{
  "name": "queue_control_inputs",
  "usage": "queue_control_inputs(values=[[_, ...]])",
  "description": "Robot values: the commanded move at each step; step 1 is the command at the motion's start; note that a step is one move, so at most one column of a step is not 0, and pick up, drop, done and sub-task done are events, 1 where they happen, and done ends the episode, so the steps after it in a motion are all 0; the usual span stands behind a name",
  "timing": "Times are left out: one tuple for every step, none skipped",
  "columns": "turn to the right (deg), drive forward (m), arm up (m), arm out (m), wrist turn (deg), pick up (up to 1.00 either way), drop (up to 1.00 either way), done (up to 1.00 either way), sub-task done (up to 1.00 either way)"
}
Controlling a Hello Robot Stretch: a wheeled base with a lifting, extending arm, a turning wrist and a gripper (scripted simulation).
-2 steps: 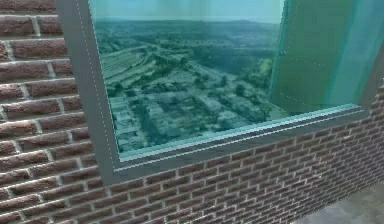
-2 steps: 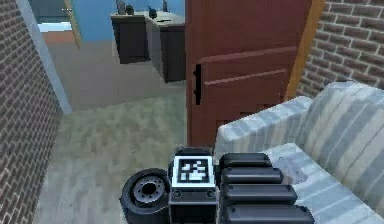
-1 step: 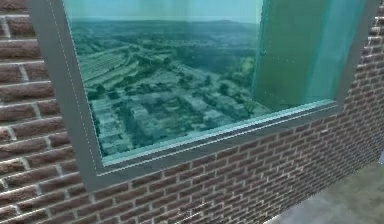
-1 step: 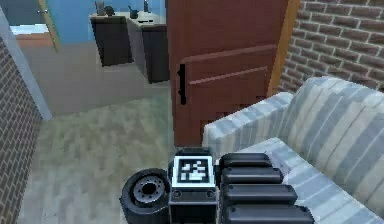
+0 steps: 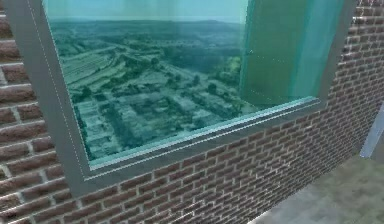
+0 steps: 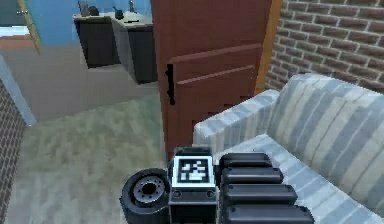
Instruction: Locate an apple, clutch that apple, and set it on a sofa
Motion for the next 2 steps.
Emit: queue_control_inputs(values=[[45.0,0.00,0.00,0.00,0.0,0.00,0.00,0.00,0.00],[45.0,0.00,0.00,0.00,0.0,0.00,0.00,0.00,0.00]])
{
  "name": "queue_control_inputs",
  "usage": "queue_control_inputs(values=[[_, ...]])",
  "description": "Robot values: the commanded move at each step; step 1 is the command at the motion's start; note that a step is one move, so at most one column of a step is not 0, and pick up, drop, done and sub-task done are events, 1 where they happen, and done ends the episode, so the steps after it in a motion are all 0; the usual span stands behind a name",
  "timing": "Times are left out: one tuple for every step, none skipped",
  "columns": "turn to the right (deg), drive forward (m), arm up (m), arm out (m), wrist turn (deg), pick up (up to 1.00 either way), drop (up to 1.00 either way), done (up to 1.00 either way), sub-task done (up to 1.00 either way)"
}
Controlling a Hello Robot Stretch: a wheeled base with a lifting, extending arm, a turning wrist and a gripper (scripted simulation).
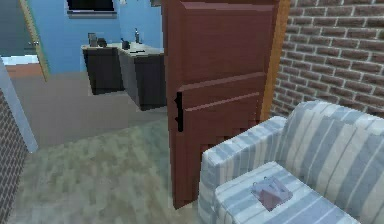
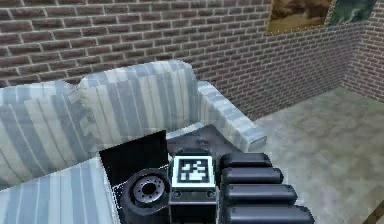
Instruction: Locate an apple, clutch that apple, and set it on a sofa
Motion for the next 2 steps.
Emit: queue_control_inputs(values=[[21.0,0.00,0.00,0.00,0.0,0.00,0.00,0.00,0.00],[0.0,0.25,0.00,0.00,0.0,0.00,0.00,0.00,0.00]])
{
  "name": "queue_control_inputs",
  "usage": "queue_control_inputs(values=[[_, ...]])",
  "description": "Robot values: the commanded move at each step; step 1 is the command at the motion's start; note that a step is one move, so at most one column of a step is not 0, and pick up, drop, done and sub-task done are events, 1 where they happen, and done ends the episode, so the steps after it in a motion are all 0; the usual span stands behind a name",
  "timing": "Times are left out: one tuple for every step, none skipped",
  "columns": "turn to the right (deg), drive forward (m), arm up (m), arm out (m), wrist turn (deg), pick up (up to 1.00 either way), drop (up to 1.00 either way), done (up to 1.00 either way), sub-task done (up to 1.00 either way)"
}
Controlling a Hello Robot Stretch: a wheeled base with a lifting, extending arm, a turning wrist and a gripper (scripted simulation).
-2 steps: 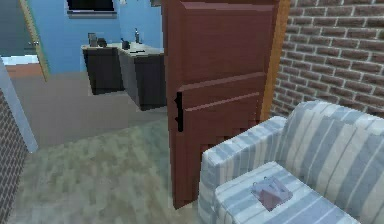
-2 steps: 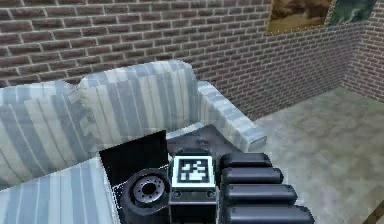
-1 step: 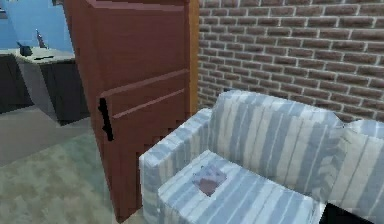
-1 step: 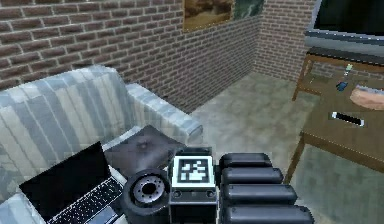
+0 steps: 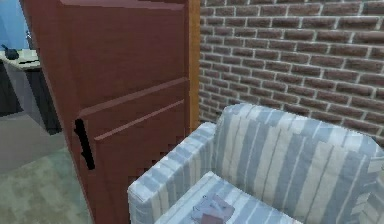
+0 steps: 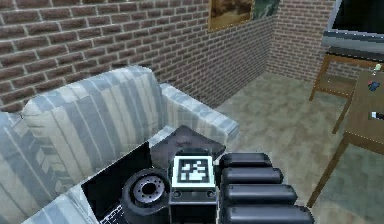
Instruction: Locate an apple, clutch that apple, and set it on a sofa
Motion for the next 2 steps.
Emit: queue_control_inputs(values=[[6.0,0.00,0.00,0.00,0.0,0.00,0.00,0.00,0.00],[-9.0,0.00,0.00,0.00,0.0,0.00,0.00,0.00,0.00]])
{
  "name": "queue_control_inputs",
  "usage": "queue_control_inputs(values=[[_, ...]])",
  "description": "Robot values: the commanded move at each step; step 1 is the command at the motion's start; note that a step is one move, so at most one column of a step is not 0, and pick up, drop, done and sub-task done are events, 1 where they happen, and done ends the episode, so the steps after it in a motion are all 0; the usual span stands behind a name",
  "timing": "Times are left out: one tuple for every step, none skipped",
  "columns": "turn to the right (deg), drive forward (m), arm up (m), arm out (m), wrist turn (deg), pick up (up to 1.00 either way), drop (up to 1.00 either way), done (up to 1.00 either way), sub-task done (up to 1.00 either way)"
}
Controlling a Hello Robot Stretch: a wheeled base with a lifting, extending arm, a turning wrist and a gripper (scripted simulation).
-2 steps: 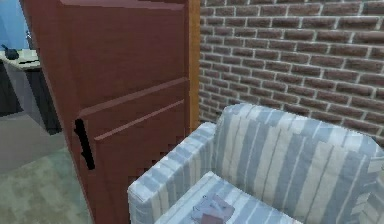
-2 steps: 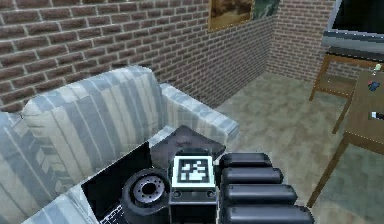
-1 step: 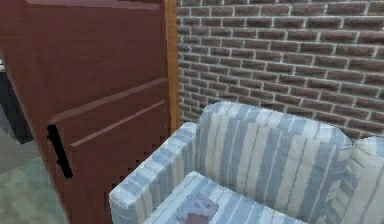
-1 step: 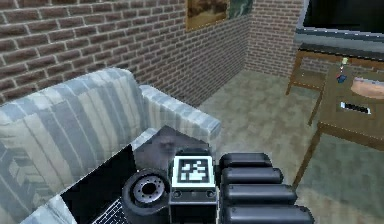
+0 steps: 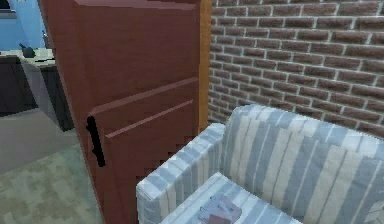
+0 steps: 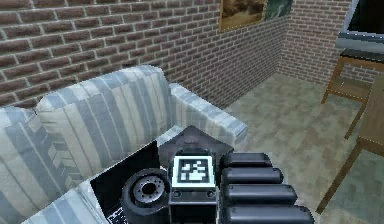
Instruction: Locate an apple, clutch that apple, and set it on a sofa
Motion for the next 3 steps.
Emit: queue_control_inputs(values=[[0.0,0.00,0.00,0.44,0.0,0.00,0.00,0.00,0.00],[0.0,0.00,0.00,0.00,39.0,0.00,0.00,0.00,0.00],[0.0,0.00,-0.30,0.00,0.0,0.00,0.00,0.00,0.00]])
